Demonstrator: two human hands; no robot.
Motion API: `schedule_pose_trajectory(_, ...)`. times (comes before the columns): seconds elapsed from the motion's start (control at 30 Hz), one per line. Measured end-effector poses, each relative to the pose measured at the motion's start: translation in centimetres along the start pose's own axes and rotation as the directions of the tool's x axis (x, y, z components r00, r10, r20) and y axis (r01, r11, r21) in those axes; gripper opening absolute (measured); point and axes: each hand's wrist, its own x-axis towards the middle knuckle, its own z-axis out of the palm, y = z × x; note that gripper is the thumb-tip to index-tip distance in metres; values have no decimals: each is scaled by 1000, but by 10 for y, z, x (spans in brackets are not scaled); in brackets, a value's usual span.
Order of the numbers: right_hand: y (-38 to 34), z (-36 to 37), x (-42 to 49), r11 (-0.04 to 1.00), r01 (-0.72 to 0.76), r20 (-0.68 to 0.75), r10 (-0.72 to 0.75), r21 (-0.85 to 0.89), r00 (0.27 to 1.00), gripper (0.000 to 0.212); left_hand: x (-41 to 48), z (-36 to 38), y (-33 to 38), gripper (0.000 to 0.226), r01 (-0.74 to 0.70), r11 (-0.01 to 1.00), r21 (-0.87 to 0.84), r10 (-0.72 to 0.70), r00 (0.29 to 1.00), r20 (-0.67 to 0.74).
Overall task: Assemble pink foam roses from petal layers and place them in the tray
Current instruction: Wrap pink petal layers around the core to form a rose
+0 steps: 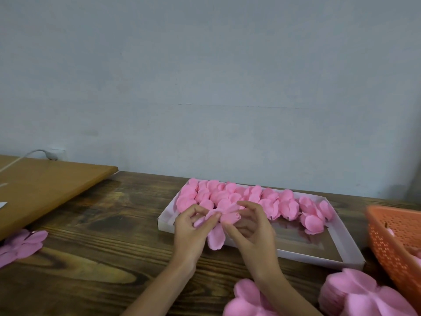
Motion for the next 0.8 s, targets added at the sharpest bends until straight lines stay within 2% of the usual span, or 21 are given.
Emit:
schedule_pose_trajectory(0.1,1,0,1,1000,-12,-34,11,-21,999,64,0,0,3,9,-2,1000,7,1,999,48)
schedule_pose_trajectory(0.17,2,-2,1,999,-34,-46,32,-39,998,67,-1,0,6,12,13,1000,-12,-12,997,74)
schedule_pose_trajectory(0.33,-1,-2,4,988,-43,-58,34,-148,998,48,-2,-1,13,21,154,982,-114,-135,979,152)
schedule_pose_trajectory(0.43,-1,-1,4,974,28,-77,-46,-225,996,35,-3,-2,15,25,236,955,-181,-202,961,189)
schedule_pose_trajectory(0.5,-2,-1,4,960,78,-92,-106,-268,990,35,-4,-1,17,26,267,937,-224,-219,951,219)
schedule_pose_trajectory(0.6,-2,-2,4,974,106,-74,-123,-201,990,39,-4,0,16,26,281,922,-268,-219,946,237)
schedule_pose_trajectory(0.7,-2,-2,5,990,43,-40,-49,-135,998,44,-4,-1,14,27,295,911,-289,-225,941,253)
schedule_pose_trajectory(0.8,-1,-2,6,990,46,-19,-48,-133,999,36,-2,-2,12,32,295,916,-271,-222,937,268)
